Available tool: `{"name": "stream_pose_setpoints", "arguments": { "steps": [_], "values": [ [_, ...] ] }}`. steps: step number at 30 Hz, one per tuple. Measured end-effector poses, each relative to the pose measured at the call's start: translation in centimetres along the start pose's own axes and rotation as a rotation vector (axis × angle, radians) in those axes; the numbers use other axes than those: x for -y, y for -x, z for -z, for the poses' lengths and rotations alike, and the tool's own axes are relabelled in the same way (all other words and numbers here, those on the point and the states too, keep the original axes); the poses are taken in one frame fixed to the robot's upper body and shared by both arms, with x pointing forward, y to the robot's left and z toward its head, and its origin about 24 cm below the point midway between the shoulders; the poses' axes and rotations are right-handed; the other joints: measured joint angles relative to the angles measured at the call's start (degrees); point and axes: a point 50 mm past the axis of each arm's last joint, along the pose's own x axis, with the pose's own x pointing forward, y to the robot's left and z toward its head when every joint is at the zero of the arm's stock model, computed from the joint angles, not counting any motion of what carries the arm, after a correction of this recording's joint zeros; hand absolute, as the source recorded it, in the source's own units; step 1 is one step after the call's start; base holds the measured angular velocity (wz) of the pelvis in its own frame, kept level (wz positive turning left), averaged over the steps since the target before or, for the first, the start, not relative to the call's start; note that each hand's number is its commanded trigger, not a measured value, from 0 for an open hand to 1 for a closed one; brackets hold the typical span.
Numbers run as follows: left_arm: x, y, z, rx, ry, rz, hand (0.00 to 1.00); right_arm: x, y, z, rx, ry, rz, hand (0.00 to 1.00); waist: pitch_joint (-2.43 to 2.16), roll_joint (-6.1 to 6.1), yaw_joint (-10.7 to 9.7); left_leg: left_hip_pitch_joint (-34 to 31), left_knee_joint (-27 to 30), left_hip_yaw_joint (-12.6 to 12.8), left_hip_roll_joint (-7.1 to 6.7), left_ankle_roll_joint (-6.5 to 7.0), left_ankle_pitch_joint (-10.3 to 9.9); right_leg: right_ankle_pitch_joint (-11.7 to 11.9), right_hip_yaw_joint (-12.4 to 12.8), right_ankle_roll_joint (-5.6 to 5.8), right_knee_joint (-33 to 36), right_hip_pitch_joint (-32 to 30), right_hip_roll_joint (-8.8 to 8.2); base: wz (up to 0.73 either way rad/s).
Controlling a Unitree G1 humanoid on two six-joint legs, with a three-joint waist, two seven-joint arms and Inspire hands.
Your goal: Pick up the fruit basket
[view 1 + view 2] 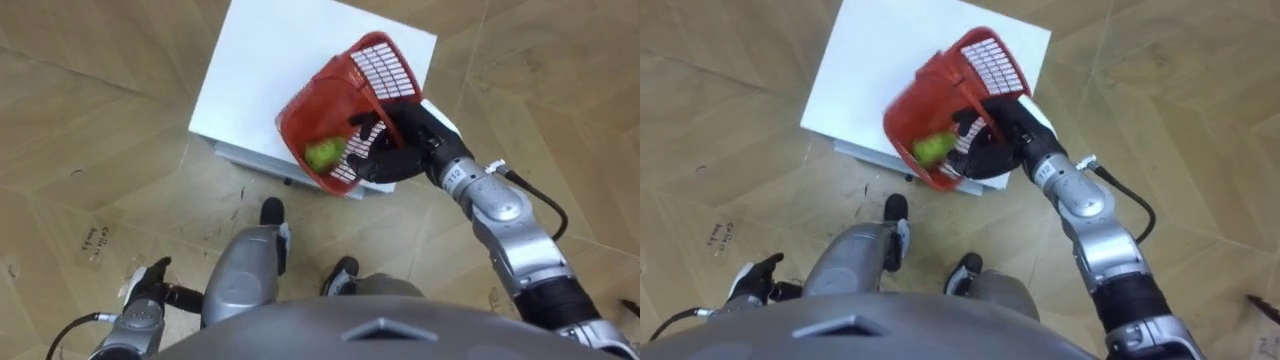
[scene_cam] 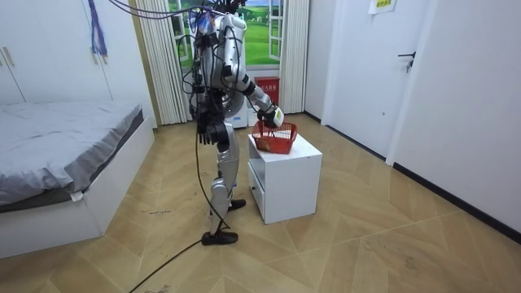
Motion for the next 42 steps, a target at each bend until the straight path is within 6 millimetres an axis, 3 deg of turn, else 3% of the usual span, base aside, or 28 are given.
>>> {"name": "stream_pose_setpoints", "arguments": {
  "steps": [15, 33, 42],
  "values": [
    [0.0, 0.0, 0.3, -0.014, 0.008, 0.008, 0.0, -0.8, -0.3, 0.3, -0.011, -0.031, -0.027, 0.0, 0.4, -0.37, 0.11, -1.13, 4.09, -0.28, 0.56, 0.46, -3.32, 0.12, -0.97, -0.2, 1.63, 0.08, 0.06, -0.02],
    [-0.2, 0.0, 0.5, -0.025, 0.004, 0.003, 0.0, -1.6, -0.5, 0.1, -0.004, -0.018, -0.023, 0.0, 0.14, -1.54, 0.2, -1.17, 4.17, -0.11, 0.67, 0.46, -3.3, 0.13, -0.85, -0.2, 1.67, 0.0, 0.06, 0.0],
    [-0.1, 0.1, 0.6, -0.025, 0.006, 0.002, 0.0, -1.0, -0.4, -1.1, 0.052, -0.018, 0.034, 0.0, 0.49, -0.72, -0.18, 0.38, 4.04, -0.06, 0.69, 0.5, -3.37, 0.14, -0.69, -0.21, 1.37, 1.53, 0.03, 0.0]
  ]
}}
